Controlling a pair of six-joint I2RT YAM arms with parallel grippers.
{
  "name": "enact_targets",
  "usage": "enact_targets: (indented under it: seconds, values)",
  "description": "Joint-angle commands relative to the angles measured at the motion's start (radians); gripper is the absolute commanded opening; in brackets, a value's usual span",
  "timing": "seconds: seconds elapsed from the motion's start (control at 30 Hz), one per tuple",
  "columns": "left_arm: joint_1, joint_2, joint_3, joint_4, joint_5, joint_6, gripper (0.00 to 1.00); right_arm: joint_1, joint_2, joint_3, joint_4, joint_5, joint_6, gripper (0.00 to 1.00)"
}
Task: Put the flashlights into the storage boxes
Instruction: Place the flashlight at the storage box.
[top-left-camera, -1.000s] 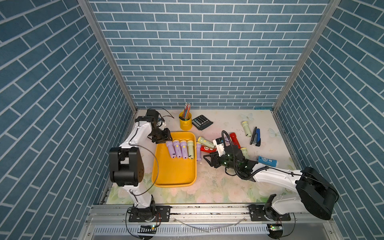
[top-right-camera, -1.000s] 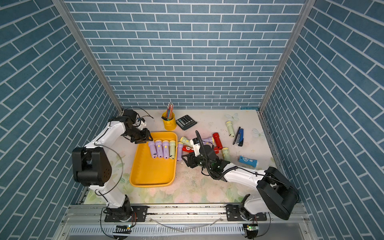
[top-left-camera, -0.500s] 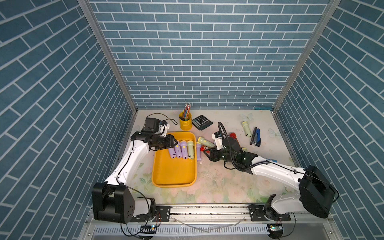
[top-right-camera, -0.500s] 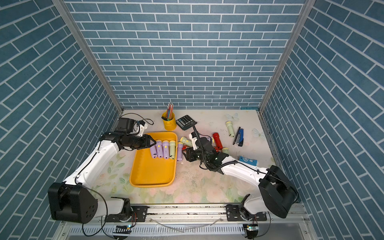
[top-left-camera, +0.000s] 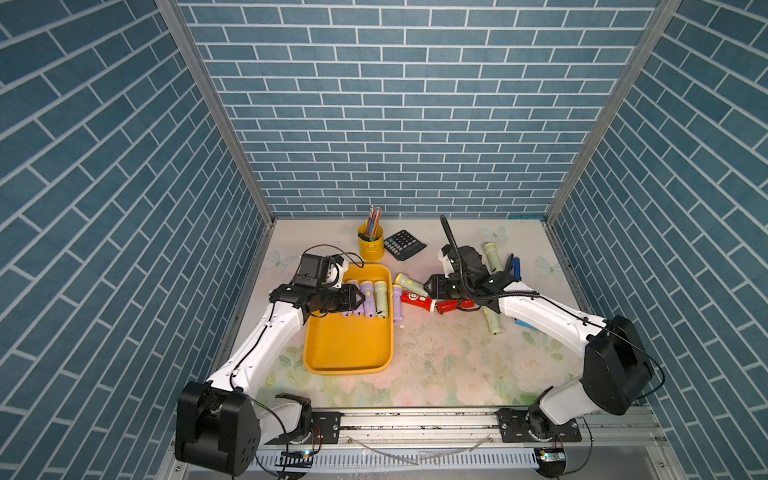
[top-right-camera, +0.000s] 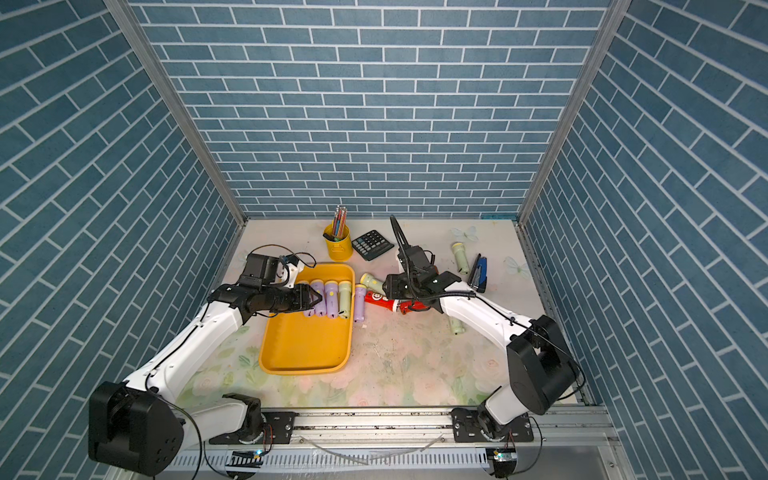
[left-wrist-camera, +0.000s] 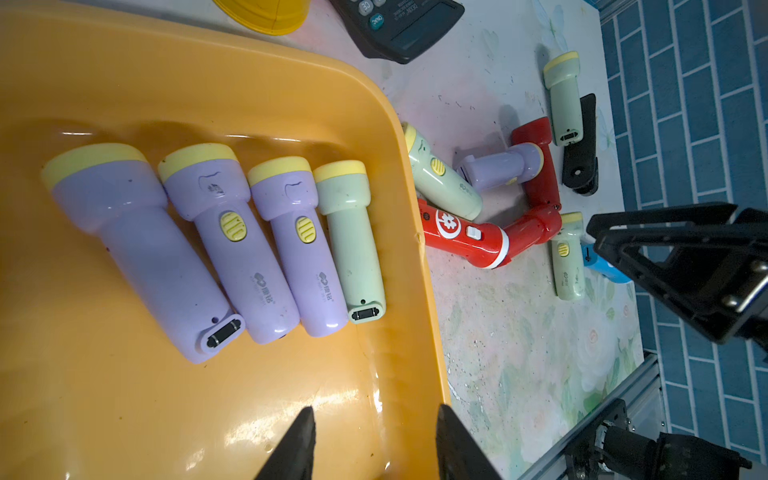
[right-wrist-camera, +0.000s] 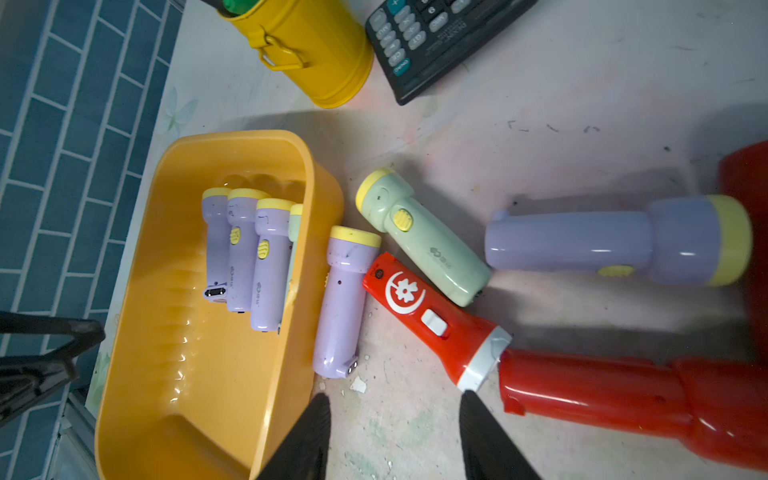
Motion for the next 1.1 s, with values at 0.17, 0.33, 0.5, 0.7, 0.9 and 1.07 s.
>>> enact_targets:
  seconds: [0.17,0.33,0.5,0.7,0.9,1.07]
  values:
    - [-0.026,-0.014,-0.036,0.053,-0.001,-0.016,0.48,-0.12,0.061,0.16,-0.433,0.015,-0.09,0.53]
    - [-0.032,0.005,-0.041,0.064,0.0,-0.024,0.48,-0.182,0.132,0.246,-0.652,0.083,-0.18,0.55]
    - [-0.036,-0.001,-0.043,0.066,-0.004,-0.027,0.48,-0.231,0.196,0.252,-0.795,0.189,-0.239,0.61]
    - [-0.036,0.004,-0.043,0.066,-0.008,-0.028,0.48,-0.28,0.238,0.18,-0.81,0.252,-0.259,0.65]
    - [-0.036,0.015,-0.04,0.058,-0.012,-0.024,0.48,-0.308,0.259,0.138,-0.745,0.211,-0.274,0.65]
    - [-0.036,0.013,-0.036,0.055,-0.016,-0.026,0.48,-0.329,0.299,0.129,-0.726,0.186,-0.287,0.64]
